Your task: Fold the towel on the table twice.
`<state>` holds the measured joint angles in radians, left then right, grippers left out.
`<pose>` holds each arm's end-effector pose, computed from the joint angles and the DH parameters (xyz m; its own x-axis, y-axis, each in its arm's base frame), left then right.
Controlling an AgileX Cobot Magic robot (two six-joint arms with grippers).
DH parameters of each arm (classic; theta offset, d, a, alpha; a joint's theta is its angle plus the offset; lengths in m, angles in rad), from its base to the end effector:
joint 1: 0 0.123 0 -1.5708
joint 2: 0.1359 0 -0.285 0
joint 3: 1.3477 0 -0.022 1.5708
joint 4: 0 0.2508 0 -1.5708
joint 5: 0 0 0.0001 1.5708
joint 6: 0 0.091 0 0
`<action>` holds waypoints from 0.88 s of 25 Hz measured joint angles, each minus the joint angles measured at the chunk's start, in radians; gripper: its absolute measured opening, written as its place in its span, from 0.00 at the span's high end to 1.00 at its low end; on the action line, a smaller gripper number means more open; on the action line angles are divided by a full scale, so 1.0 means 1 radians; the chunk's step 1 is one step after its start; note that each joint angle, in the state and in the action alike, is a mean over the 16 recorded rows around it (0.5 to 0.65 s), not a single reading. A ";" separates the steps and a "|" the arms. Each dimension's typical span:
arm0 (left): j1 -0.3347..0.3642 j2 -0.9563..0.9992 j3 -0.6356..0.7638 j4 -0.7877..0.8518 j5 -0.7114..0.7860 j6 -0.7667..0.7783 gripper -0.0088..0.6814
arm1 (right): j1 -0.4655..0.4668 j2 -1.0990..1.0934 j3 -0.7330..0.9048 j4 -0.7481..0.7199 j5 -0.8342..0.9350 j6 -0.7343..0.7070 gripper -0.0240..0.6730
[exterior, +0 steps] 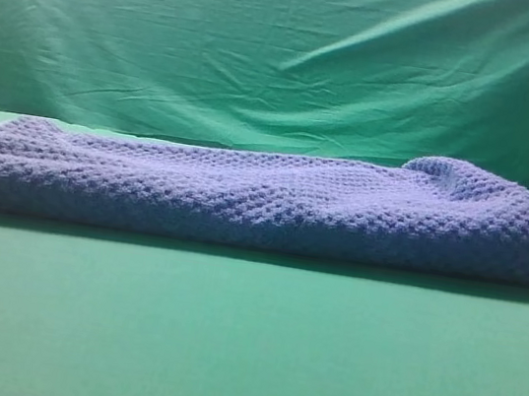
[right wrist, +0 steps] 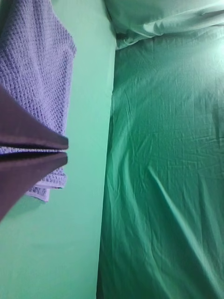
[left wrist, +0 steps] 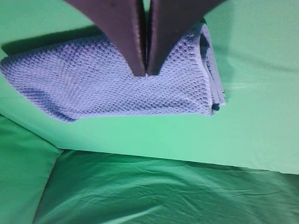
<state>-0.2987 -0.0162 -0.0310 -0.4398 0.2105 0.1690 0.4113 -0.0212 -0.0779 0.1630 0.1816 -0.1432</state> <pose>0.0484 -0.0234 0.2072 -0.1502 -0.2240 -0.9630 0.3511 0.8984 -0.2637 0.0450 0.0225 0.2242 -0.0009 0.0183 -0.9998 -0.4265 0.9043 0.0170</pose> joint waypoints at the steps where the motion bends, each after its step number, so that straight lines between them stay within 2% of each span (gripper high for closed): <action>1: 0.000 0.000 0.002 -0.001 0.001 0.000 0.99 | 0.000 0.000 0.001 0.000 0.004 0.000 0.97; 9: 0.000 0.001 0.025 0.062 0.012 0.000 0.99 | 0.000 0.000 0.039 -0.016 0.044 0.000 0.97; 22: 0.000 0.001 0.046 0.190 0.113 0.000 0.99 | 0.000 0.000 0.104 -0.045 0.137 0.000 0.97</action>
<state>-0.2987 -0.0152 0.0155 -0.2496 0.3234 0.1690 0.4113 -0.0212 0.0264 0.1183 0.3188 -0.1432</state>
